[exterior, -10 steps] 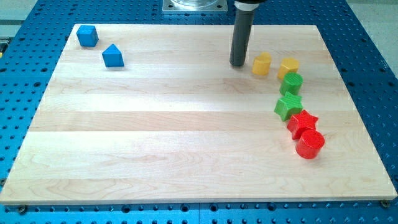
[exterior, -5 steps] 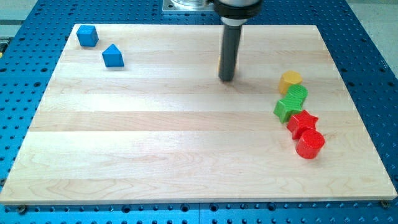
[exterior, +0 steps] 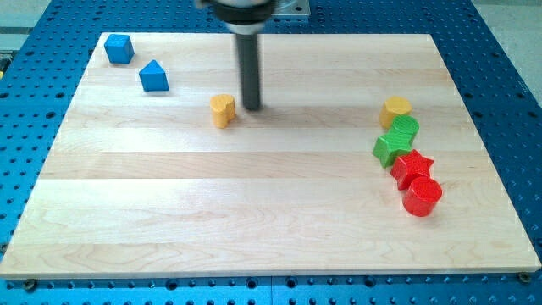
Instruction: Move the yellow heart to the bottom right of the blue triangle
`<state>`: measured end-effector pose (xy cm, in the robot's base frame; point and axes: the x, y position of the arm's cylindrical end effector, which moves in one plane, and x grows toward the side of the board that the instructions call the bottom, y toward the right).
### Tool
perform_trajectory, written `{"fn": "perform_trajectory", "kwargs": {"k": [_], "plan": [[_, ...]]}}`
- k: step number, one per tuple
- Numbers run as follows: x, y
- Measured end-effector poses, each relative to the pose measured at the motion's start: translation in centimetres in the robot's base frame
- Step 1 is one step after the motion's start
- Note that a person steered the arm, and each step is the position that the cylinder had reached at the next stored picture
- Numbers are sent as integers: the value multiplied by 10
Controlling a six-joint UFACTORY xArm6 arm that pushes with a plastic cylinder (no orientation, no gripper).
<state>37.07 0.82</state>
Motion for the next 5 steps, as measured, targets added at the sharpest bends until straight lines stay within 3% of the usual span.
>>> {"fn": "perform_trajectory", "kwargs": {"k": [3, 4, 5], "plan": [[37, -90], [21, -102], [9, -67]]}}
